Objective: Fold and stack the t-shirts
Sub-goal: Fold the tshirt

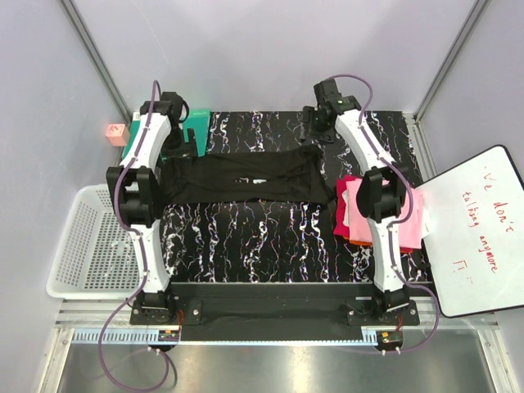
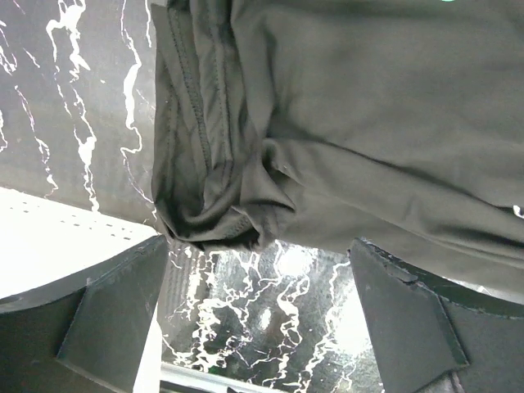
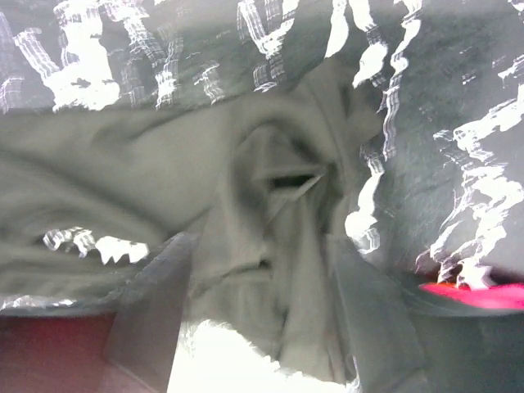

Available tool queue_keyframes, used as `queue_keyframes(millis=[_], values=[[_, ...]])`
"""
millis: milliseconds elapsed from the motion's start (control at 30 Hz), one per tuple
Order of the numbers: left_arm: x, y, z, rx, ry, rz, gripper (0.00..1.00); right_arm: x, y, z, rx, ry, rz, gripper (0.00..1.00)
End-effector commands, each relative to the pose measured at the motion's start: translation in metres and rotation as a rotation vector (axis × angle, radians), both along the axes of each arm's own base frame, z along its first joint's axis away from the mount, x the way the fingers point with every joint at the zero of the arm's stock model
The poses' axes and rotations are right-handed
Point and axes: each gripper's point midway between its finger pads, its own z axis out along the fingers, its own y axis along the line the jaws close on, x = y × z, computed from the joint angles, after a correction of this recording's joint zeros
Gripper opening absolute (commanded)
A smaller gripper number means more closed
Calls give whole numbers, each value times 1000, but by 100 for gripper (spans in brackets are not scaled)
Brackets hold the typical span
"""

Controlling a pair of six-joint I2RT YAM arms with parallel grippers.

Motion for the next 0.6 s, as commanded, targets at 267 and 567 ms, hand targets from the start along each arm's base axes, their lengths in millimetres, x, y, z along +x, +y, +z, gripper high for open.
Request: queue_keyframes(millis=[267, 567], values=[[-16, -25, -7, -57, 23, -58, 99, -77, 32, -11, 249, 163, 106, 0], [-19, -28, 2, -74, -4, -62, 99, -94, 35, -64, 209, 262, 121, 0]])
